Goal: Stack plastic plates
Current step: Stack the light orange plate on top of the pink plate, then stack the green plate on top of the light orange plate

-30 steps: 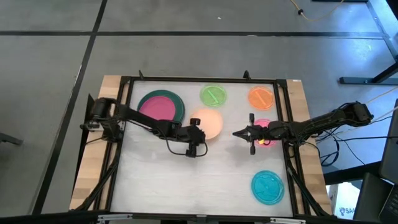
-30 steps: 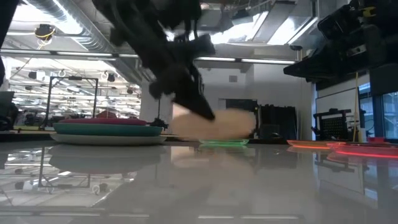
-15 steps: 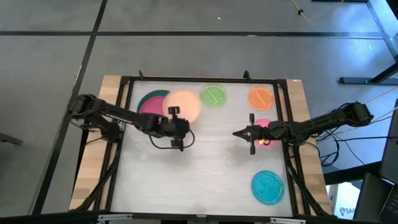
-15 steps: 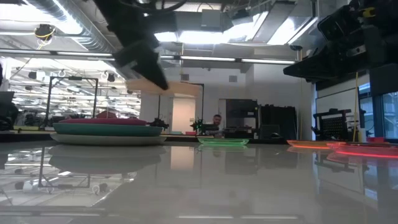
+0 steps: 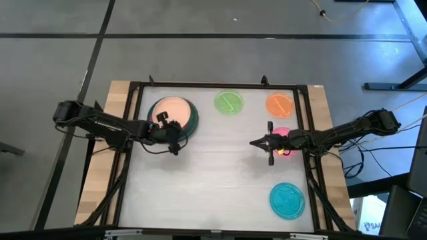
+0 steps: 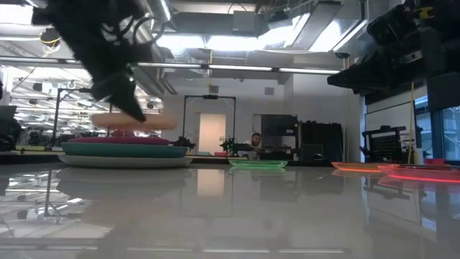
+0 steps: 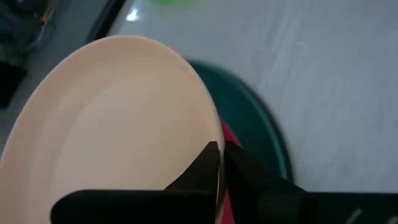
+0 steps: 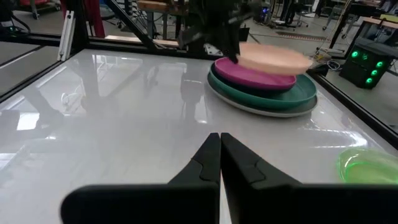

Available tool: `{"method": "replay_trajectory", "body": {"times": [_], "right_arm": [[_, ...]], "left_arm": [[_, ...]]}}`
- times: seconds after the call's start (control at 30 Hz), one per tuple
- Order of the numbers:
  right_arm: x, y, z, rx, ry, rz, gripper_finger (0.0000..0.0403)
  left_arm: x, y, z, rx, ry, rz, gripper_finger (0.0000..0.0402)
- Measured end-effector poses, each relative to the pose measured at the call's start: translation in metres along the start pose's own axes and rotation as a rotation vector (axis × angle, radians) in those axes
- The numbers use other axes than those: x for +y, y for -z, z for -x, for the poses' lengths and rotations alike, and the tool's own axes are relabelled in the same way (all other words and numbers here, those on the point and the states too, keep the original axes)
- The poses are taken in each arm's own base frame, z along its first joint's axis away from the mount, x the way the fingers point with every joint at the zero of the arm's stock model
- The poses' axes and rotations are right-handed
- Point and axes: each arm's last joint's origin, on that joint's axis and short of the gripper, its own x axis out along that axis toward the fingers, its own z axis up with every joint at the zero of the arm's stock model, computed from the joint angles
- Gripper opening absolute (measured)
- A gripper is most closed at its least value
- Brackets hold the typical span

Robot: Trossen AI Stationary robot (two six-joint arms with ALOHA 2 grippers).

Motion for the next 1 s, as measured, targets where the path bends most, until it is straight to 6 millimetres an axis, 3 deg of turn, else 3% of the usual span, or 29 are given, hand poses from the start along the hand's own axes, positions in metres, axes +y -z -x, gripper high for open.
{"method": "replay_trajectory", "body": {"times": [0.17, 0.37, 0.63, 0.83, 1.0], "right_arm": [[0.0, 0.0, 0.0, -0.003, 0.0, 0.0, 0.0005], [0.0, 0.0, 0.0, -0.002, -0.002, 0.0, 0.0005], [0.0, 0.0, 0.0, -0.003, -0.003, -0.003, 0.0005], [-0.003, 0.0, 0.0, 0.002, 0.088, -0.045, 0.0011], [-0.004, 0.0, 0.0, 0.005, 0.144, -0.045, 0.0063]], "left_arm": [[-0.003, 0.019, -0.011, 0.01, 0.043, 0.033, 0.0016], [-0.004, 0.024, -0.014, -0.002, 0.049, 0.052, 0.0021], [-0.004, 0.026, -0.014, 0.031, 0.079, 0.056, 0.0091], [-0.005, 0.011, -0.001, -0.017, 0.18, 0.084, 0.0132], [-0.009, -0.004, 0.009, -0.173, 0.224, 0.106, 0.0139]]}}
